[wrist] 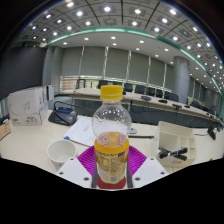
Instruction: Pour water
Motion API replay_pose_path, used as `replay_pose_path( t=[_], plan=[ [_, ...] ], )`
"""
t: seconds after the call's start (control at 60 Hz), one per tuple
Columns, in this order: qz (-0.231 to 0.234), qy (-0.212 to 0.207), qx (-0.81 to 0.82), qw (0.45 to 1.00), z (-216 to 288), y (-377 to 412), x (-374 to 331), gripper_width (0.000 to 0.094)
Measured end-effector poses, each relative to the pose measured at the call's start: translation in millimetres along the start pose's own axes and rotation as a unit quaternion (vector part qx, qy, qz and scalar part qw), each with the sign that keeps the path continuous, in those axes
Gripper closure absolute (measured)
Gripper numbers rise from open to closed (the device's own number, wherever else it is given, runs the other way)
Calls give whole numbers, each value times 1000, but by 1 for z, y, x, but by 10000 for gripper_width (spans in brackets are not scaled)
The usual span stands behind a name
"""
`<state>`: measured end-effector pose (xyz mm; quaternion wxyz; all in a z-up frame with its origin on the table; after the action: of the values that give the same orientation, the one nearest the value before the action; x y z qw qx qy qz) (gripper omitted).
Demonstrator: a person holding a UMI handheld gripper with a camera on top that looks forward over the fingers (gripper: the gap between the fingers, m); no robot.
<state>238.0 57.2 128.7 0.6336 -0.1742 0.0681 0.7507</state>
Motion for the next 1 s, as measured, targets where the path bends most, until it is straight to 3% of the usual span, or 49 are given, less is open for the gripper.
replay_pose_path(
  t=[0.167, 0.217, 0.367, 0.4, 0.467, 0.717, 1.0],
  plan=[
    [10, 24, 42, 999, -36, -5, 12, 535],
    [10, 13, 55, 998, -38, -5, 11, 523],
    [12, 5, 61, 998, -41, -7, 7, 419],
    [11, 15, 64, 998, -43, -5, 6, 361],
    [7, 34, 75, 997, -46, -4, 2, 77],
    [-36, 85, 84, 992, -20, 11, -78, 77],
    [-78, 121, 72, 987, 32, 98, -261, 80]
  ],
)
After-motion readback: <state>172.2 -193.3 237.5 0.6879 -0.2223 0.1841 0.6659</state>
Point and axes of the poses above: the point between the fingertips, and its own axes, seen from behind it with the camera up: y to the left, z up, x forward, the way the camera looks, the point moved 8 cm from there along -x, backward, against the way the camera looks, and after that the axes turned 1 degree about -x, right-handed, at the moved point
